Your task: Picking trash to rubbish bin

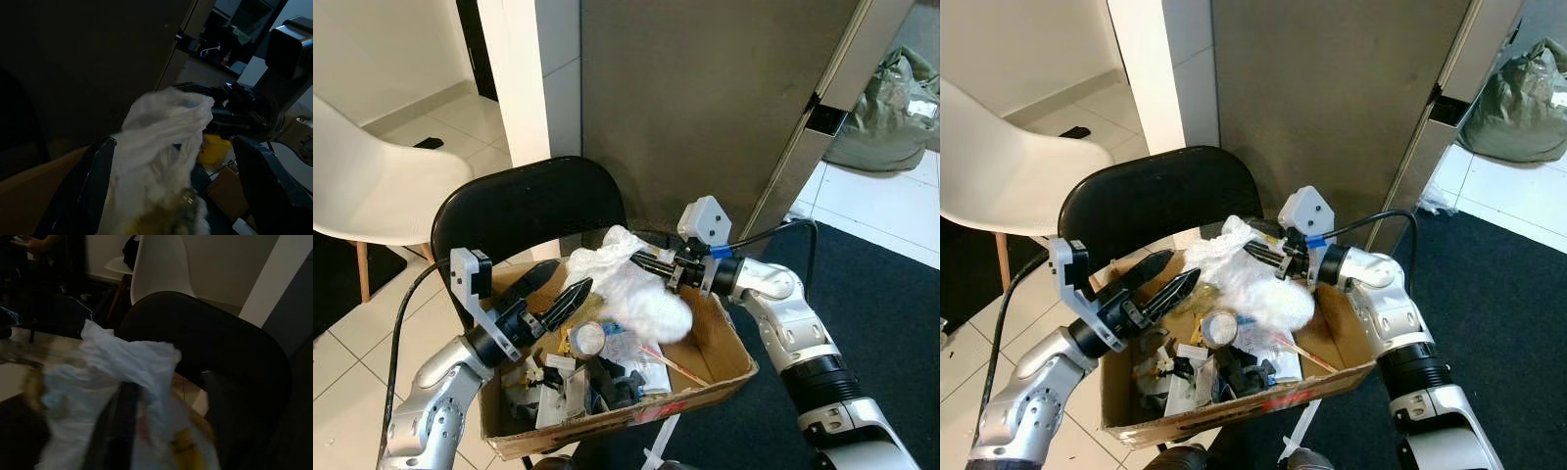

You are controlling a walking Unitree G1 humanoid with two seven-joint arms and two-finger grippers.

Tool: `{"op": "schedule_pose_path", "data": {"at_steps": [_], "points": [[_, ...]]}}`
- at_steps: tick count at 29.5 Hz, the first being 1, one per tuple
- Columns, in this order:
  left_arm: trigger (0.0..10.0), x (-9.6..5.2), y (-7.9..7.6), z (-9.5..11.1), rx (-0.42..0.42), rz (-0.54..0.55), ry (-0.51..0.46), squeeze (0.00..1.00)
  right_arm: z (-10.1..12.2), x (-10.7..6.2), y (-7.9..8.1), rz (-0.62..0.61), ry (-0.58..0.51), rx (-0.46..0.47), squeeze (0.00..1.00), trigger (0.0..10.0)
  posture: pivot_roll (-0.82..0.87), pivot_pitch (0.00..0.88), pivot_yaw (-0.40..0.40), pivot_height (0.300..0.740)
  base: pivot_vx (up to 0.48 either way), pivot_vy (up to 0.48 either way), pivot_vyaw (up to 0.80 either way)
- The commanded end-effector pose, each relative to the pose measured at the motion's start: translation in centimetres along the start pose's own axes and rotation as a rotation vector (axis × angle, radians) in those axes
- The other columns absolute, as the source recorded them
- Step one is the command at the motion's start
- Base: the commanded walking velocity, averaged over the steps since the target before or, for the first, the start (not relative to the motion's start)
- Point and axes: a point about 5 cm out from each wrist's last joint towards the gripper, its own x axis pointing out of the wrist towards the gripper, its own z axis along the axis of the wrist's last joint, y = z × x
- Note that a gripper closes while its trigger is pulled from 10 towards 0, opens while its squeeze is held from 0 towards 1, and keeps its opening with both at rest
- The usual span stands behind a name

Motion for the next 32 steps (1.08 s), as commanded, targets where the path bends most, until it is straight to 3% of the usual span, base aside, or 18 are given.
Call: {"op": "schedule_pose_path", "data": {"at_steps": [1, 10, 12, 13, 14, 15, 19, 22, 25, 26, 32], "points": [[10.0, -0.1, -0.1, 0.1, 0.004, -0.007, 0.013, 0.00, 0.0, -0.1, 0.0, 0.006, 0.010, -0.006, 1.00, 10.0, 0.06, 0.000, -0.018, 0.740, 0.000, 0.000, 0.00], [10.0, 0.0, 0.1, 0.2, 0.008, 0.001, 0.012, 0.00, -0.4, -0.6, 0.5, 0.096, 0.100, -0.035, 1.00, 10.0, 0.06, 0.000, -0.015, 0.740, 0.000, 0.000, 0.00], [10.0, 0.0, 0.1, 0.2, 0.009, 0.000, 0.013, 0.00, -0.9, -1.1, 0.7, 0.139, 0.190, -0.053, 1.00, 10.0, 0.06, 0.000, -0.013, 0.740, 0.000, 0.000, 0.00], [10.0, 0.1, 0.0, 0.2, 0.009, -0.001, 0.014, 0.00, -1.4, -1.5, 0.7, 0.157, 0.267, -0.027, 0.87, 10.0, 0.06, 0.000, -0.013, 0.740, 0.000, 0.000, 0.00], [10.0, 0.1, 0.0, 0.2, 0.009, -0.002, 0.014, 0.00, -1.7, -1.9, 0.8, 0.171, 0.323, -0.020, 0.20, 10.0, 0.06, 0.000, -0.013, 0.740, 0.000, 0.000, 0.00], [10.0, 0.1, 0.0, 0.1, 0.008, -0.004, 0.014, 0.00, -1.9, -2.3, 0.8, 0.188, 0.366, -0.010, 0.00, 10.0, 0.06, 0.000, -0.013, 0.740, 0.000, 0.000, 0.00], [10.0, 0.1, -0.1, 0.1, 0.008, -0.007, 0.016, 0.00, -1.7, -2.8, 1.1, 0.243, 0.382, -0.009, 0.00, 10.0, 0.06, 0.000, -0.013, 0.740, 0.000, 0.000, 0.00], [10.0, 0.2, -0.1, 0.1, 0.008, -0.006, 0.014, 0.00, -1.2, -2.5, 0.8, 0.206, 0.321, 0.033, 0.00, 10.0, 0.05, 0.000, -0.013, 0.740, 0.000, 0.000, 0.00], [10.0, 0.3, 0.0, 0.3, 0.008, 0.008, 0.006, 0.00, -0.4, -1.8, -0.4, 0.075, 0.202, 0.106, 0.00, 10.0, 0.05, 0.000, -0.013, 0.740, 0.000, 0.000, 0.00], [10.0, 0.6, 0.1, 0.5, 0.007, 0.027, -0.005, 0.00, 0.3, -1.3, -1.2, -0.008, 0.103, 0.162, 0.00, 10.0, 0.05, 0.000, -0.013, 0.740, 0.000, 0.000, 0.00], [10.0, 1.1, 0.7, 1.1, 0.022, 0.088, -0.037, 0.00, 1.2, -0.5, -1.6, -0.111, -0.059, 0.283, 0.00, 10.0, 0.05, 0.000, -0.013, 0.740, 0.000, 0.000, 0.00]]}}
